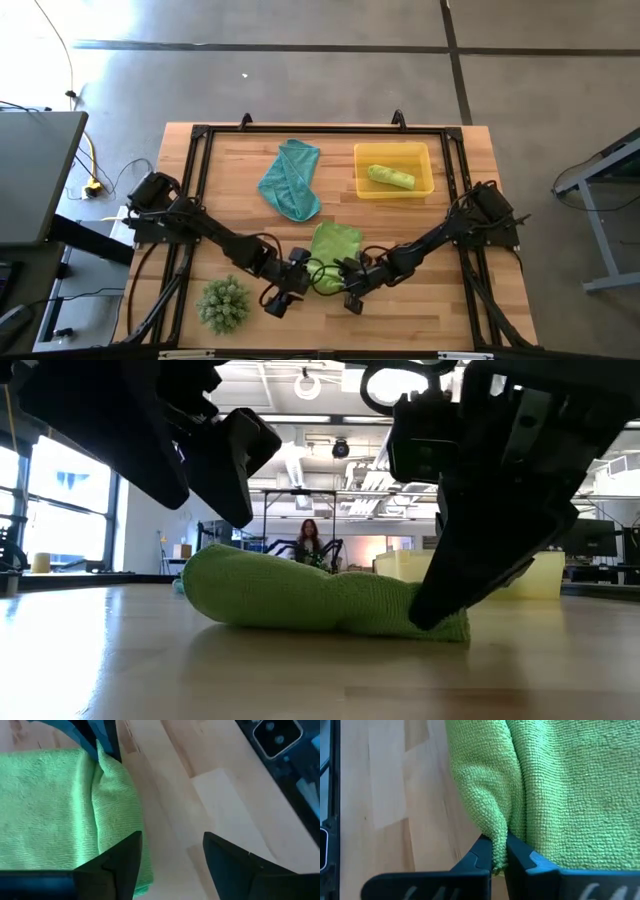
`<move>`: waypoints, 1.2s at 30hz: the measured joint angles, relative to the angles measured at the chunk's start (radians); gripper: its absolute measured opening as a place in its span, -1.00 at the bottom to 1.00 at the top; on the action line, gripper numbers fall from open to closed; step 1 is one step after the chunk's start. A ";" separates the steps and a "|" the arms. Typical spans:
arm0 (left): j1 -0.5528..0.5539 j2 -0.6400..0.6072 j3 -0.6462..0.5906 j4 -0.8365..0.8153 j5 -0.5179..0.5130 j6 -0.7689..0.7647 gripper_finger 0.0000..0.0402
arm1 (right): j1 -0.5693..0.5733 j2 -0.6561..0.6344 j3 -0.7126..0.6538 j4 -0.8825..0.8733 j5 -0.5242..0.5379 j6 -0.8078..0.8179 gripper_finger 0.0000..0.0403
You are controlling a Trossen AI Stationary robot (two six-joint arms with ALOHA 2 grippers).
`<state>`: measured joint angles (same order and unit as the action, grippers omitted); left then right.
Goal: Roll microfiber towels into tight, uniform cylinder then place into a basket
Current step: Roll the green towel
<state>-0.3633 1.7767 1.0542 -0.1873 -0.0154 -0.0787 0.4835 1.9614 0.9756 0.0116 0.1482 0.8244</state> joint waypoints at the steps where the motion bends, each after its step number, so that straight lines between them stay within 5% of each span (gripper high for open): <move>1: 0.001 0.000 0.000 -0.002 -0.001 0.012 0.00 | 0.000 0.000 0.000 0.001 -0.001 0.011 -0.98; 13: 0.024 0.071 0.001 -0.065 -0.176 0.065 -0.02 | 0.022 0.003 -0.005 0.029 0.028 0.040 -0.98; 24: 0.038 0.130 0.002 -0.053 -0.144 -0.007 -0.22 | 0.027 0.005 -0.006 0.037 0.037 0.055 -0.98; 29: 0.029 0.090 0.021 -0.189 -0.201 -0.053 -0.36 | 0.027 0.006 -0.006 0.043 0.027 0.058 -0.98; 36: 0.011 0.051 0.081 -0.342 -0.217 -0.126 -0.28 | 0.027 0.006 -0.006 0.046 0.026 0.058 -0.95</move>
<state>-0.3524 1.8275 1.1356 -0.5288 -0.2322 -0.2046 0.5106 1.9671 0.9691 0.0575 0.1739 0.8825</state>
